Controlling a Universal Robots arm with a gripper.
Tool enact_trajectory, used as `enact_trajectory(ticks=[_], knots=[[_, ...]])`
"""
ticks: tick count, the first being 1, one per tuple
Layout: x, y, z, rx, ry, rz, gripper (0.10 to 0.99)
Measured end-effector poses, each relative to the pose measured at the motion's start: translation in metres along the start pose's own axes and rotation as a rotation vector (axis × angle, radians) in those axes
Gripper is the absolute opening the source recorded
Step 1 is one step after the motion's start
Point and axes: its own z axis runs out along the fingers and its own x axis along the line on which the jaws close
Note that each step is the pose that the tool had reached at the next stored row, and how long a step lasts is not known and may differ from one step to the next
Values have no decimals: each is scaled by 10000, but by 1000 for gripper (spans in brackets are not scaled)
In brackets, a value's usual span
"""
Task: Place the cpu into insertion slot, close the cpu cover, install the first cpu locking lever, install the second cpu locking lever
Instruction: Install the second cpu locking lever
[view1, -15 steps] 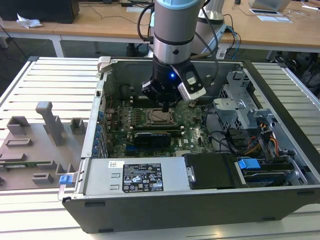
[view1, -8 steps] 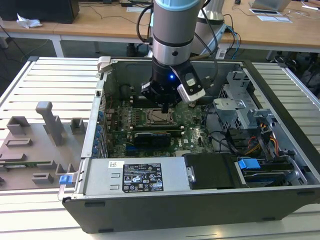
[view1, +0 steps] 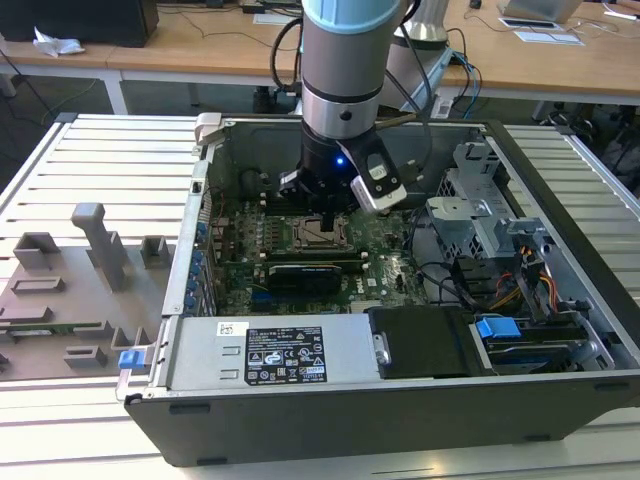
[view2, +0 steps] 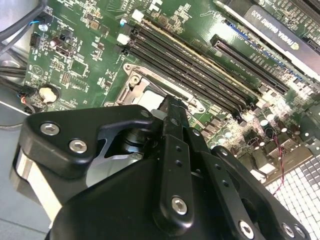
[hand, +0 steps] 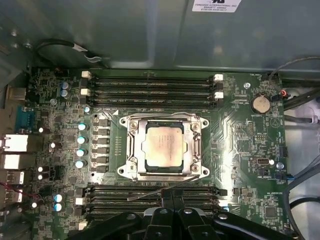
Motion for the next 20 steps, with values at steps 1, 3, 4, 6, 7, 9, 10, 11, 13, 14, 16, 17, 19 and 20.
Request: enact_trajectory(ticks=[1, 3, 4, 6, 7, 9, 10, 11, 13, 14, 16, 17, 19, 20], knots=[[4, -2, 16, -1, 0, 0, 106], [20, -8, 60, -1, 0, 1, 106], [32, -10, 76, -4, 0, 1, 106], [83, -15, 121, -8, 1, 0, 106], [122, -18, 142, -11, 0, 0, 106], [216, -24, 198, -14, 0, 0, 106], [238, -26, 214, -13, 0, 0, 106], [276, -29, 242, -13, 0, 1, 106], [328, -35, 289, -15, 0, 1, 106], [346, -37, 307, -15, 0, 0, 106], [389, -42, 352, -37, 3, -20, 106], [403, -44, 361, -53, 6, -36, 106], [422, -46, 384, -84, 7, -65, 106], [435, -48, 398, -98, 9, -82, 106]])
